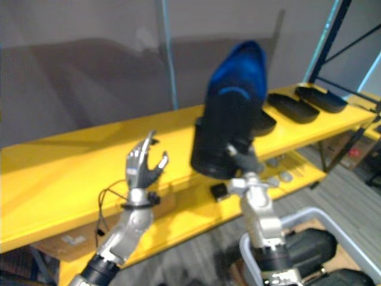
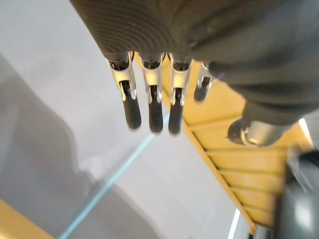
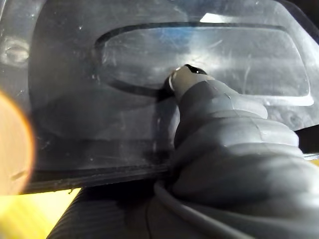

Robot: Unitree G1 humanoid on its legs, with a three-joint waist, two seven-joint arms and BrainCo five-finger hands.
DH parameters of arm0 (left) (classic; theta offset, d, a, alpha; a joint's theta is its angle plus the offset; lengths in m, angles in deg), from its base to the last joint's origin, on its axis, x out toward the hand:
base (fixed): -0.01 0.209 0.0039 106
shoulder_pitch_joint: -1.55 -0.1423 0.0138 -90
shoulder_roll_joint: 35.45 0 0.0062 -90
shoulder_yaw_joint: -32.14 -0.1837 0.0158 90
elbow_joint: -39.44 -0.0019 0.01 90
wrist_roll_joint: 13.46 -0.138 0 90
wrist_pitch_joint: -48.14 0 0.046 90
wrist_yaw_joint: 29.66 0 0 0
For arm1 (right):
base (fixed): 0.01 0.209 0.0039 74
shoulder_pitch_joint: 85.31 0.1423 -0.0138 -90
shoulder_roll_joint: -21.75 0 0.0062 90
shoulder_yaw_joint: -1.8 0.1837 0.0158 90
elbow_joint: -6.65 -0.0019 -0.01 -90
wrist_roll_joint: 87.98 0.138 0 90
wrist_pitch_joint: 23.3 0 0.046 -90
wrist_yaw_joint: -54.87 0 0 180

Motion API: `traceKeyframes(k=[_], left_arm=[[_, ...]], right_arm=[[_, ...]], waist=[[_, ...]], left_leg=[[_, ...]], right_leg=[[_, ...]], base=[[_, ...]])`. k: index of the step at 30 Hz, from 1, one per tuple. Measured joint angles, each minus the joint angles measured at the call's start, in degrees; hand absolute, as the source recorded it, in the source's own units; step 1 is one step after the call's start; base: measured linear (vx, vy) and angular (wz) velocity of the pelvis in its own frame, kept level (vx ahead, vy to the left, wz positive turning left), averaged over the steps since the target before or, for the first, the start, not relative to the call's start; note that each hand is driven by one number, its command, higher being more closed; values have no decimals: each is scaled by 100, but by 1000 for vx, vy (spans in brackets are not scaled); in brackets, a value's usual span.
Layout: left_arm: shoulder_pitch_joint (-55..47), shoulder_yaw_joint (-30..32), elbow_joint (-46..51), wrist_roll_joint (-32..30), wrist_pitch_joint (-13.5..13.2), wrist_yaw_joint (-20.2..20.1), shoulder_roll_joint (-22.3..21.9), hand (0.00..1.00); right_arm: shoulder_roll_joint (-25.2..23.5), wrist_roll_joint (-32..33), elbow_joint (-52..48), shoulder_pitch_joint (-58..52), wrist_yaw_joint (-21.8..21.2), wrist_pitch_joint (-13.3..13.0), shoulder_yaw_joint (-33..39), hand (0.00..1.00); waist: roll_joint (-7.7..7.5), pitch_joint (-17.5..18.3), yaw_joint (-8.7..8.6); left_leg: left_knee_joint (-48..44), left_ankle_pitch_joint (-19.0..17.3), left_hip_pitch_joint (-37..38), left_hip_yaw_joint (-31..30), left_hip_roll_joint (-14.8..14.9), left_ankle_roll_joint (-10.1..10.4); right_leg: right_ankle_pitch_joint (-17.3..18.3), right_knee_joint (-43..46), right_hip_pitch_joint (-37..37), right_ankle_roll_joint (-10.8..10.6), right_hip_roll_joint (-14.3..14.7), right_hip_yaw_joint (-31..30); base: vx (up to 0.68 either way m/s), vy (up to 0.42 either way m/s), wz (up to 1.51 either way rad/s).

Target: Walk over and take plastic housings, then place them on the shelf

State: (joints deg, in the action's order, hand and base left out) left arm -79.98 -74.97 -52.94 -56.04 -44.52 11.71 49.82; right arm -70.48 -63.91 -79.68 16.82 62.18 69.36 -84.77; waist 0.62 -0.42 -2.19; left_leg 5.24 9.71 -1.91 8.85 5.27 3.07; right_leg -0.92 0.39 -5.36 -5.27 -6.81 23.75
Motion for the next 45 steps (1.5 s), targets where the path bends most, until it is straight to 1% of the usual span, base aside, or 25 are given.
traceKeyframes(k=[3,5,8,10,11,13,15,17,19,20,21,22,23,24,25,26,27,29,30,31,32,34,35,39,45], left_arm=[[-1,32,14,18,-124,-106,1,0],[-1,35,48,250,-236,-234,3,0],[-12,43,192,662,-431,-501,38,0],[-87,72,362,937,-652,-838,175,0],[-130,73,410,1032,-718,-940,202,0],[-398,71,529,1380,-864,-1394,216,0],[-565,70,534,1586,-942,-1698,216,0],[-889,56,542,1998,-971,-2341,218,0],[-1102,51,524,2043,-987,-2703,224,0],[-1328,-34,386,2170,-1038,-3009,268,0],[-1418,-69,296,2229,-1072,-3155,300,0],[-1634,-190,66,2385,-1088,-3613,432,0],[-1747,-214,-31,2450,-1102,-3778,469,0],[-2365,-447,-867,2710,-839,-4694,696,0],[-2470,-447,-1079,2879,-655,-4813,696,0],[-2509,-447,-1166,2998,-526,-4879,712,0],[-2519,-445,-1175,3072,-484,-4897,722,0],[-2584,-398,-1423,3158,-523,-4894,714,0],[-2568,-339,-1884,3239,-597,-4847,644,0],[-2573,-287,-2509,3364,-733,-4659,582,0],[-2642,-167,-2640,3467,-827,-4616,588,0],[-2754,63,-3043,3782,-1026,-4337,609,0],[-2778,76,-3104,3878,-1126,-4232,602,0],[-2799,112,-3197,4055,-1344,-4151,430,0],[-2693,93,-3172,4218,-1416,-4148,402,0]], right_arm=[[172,0,48,0,-271,0,166,100],[242,-2,175,13,-525,21,201,100],[608,200,748,247,-1016,314,265,100],[1027,342,1361,712,-1334,530,270,100],[1130,399,1494,816,-1426,552,288,100],[1523,584,2039,1318,-1810,748,428,100],[1774,706,2426,1622,-2073,794,440,100],[2169,978,2996,2033,-2688,1041,434,100],[2356,1020,3358,2255,-2980,1143,423,100],[2498,1113,3758,2485,-3164,1198,392,100],[2567,1171,3932,2592,-3246,1226,374,100],[2773,1300,4332,2867,-3483,1330,329,100],[2854,1361,4477,2983,-3556,1372,258,100],[3242,1374,5260,3452,-4109,1579,17,100],[3302,1358,5412,3566,-4245,1657,-34,100],[3352,1359,5475,3633,-4379,1695,-33,100],[3366,1359,5505,3667,-4424,1719,-33,100],[3365,1359,5565,3822,-4486,1766,-113,100],[3374,1348,5568,3989,-4517,1779,-254,100],[3374,1332,5576,4106,-4649,1862,-336,100],[3373,1331,5585,4157,-4699,1873,-394,100],[3367,1325,5616,4334,-4747,1951,-519,100],[3344,1297,5691,4474,-4748,2011,-521,100],[3306,1093,5840,4628,-4739,2030,-658,100],[3309,851,6079,5194,-4532,2040,-931,100]], waist=[[2,-7,-21],[-14,-18,-17],[-79,-65,19],[-127,-150,86],[-139,-162,115],[-169,-196,156],[-190,-231,176],[-219,-249,250],[-229,-285,331],[-202,-329,380],[-180,-348,393],[-128,-447,468],[-111,-486,497],[-66,-576,647],[-69,-617,693],[-69,-681,736],[-73,-708,756],[-27,-831,761],[20,-944,737],[53,-1010,742],[63,-1066,754],[132,-1196,791],[166,-1304,819],[171,-1357,1007],[251,-1674,1094]], left_leg=[[0,-5,0,-1,6,6],[0,-18,-6,-13,9,26],[0,-44,-20,-54,29,-10],[0,-45,-32,-61,21,-12],[0,-47,-43,-63,17,-14],[-1,-48,-120,-144,-19,-20],[-1,-27,-141,-214,-41,-36],[-1,-12,-210,-338,-64,-20],[-2,-8,-216,-385,-78,-18],[-2,-8,-210,-486,-105,-19],[-2,-8,-217,-528,-116,-19],[-1,-6,-218,-581,-128,-23],[-1,-8,-221,-597,-128,-25],[-1,-7,-314,-722,-128,-44],[-1,-6,-315,-731,-121,-44],[-1,-2,-320,-750,-118,-39],[-1,1,-321,-779,-118,-36],[-2,69,-321,-890,-183,24],[-3,100,-311,-925,-197,21],[-3,112,-335,-969,-201,31],[-4,118,-339,-992,-197,38],[-3,141,-421,-1140,-199,70],[-3,159,-434,-1201,-202,70],[-4,200,-529,-1291,-211,43],[-3,214,-561,-1296,-188,39]], right_leg=[[-1,-38,3,-7,-1,-7],[-12,-69,-13,-24,-2,-11],[-23,-146,-76,-42,4,-27],[-46,-190,-86,-74,10,-37],[-57,-191,-87,-82,12,-37],[-83,-211,-81,-101,6,14],[-100,-206,-94,-89,-1,89],[-94,-192,-96,-72,2,203],[-80,-187,-120,-50,6,261],[-58,-181,-183,-35,20,296],[-42,-164,-193,-34,16,297],[23,-81,-190,-51,0,305],[47,-66,-189,-61,-1,310],[134,-1,-167,-59,-1,463],[143,0,-169,-54,-1,468],[154,5,-168,-57,1,476],[157,6,-168,-60,2,478],[219,90,-189,-57,-9,599],[264,193,-168,-50,-31,616],[270,197,-154,-44,-28,643],[277,197,-160,-40,-21,666],[311,189,-159,2,-16,801],[322,189,-174,1,-11,874],[314,191,-150,-40,-20,953],[376,351,-58,-31,-17,937]], base=[[0,0,0],[-7,-20,4],[-17,-24,8],[0,0,0],[-10,3,5],[35,1,16],[61,-6,23],[58,-17,29],[61,-22,24],[47,-19,29],[31,-6,35],[3,7,22],[-5,-16,42],[1,-29,32],[6,-35,31],[8,-20,3],[6,7,6],[0,28,18],[-12,18,22],[-10,7,15],[-16,-13,16],[-28,-24,31],[-28,-18,33],[7,-20,15],[0,0,0]])
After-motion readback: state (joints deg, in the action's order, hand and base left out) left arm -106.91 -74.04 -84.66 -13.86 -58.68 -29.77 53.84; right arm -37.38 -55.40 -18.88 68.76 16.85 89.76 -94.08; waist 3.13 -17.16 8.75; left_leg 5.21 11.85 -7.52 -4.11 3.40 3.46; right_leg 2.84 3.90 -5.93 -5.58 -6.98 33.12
